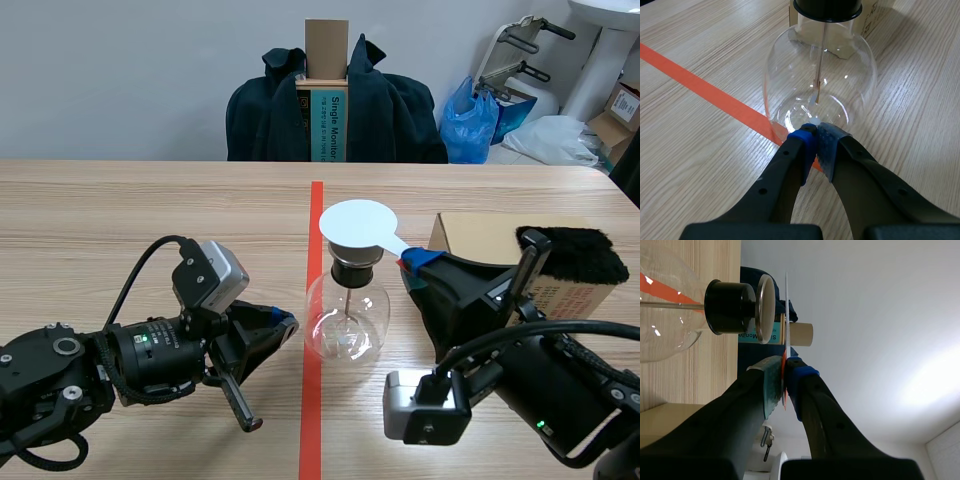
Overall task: Do the electroscope experiment.
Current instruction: 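Move the plate toward and away from the electroscope, then put the plate down on the right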
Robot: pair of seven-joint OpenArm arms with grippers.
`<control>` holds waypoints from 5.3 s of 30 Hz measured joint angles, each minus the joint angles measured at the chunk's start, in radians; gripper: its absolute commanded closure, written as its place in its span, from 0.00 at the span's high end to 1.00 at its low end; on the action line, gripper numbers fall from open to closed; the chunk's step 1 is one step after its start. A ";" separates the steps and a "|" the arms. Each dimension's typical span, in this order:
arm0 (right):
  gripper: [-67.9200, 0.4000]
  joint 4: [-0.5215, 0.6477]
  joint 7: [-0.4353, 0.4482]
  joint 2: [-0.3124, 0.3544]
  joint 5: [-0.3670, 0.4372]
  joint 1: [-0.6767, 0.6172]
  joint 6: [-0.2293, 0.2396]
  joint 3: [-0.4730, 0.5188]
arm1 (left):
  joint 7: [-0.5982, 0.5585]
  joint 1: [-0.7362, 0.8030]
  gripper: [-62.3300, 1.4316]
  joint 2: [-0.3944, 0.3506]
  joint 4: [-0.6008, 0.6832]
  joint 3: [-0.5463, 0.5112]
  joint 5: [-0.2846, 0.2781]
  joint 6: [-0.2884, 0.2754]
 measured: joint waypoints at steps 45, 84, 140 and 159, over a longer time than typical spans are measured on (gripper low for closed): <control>0.02 0.000 -0.201 0.000 0.000 0.000 0.000 0.000 | 0.000 0.000 0.05 0.000 0.000 0.000 0.000 0.000; 0.02 0.000 -0.003 0.000 0.000 0.000 0.000 0.000 | 0.000 0.000 0.05 0.000 0.000 0.000 0.000 0.000; 0.02 -0.160 -0.446 0.016 0.098 0.031 0.051 0.028 | -0.003 0.254 0.05 -0.229 0.431 -0.162 -0.009 -0.003; 0.70 -0.160 -0.443 0.016 0.167 0.045 0.055 0.028 | -0.025 0.790 1.00 -0.334 0.856 -0.573 -0.008 -0.003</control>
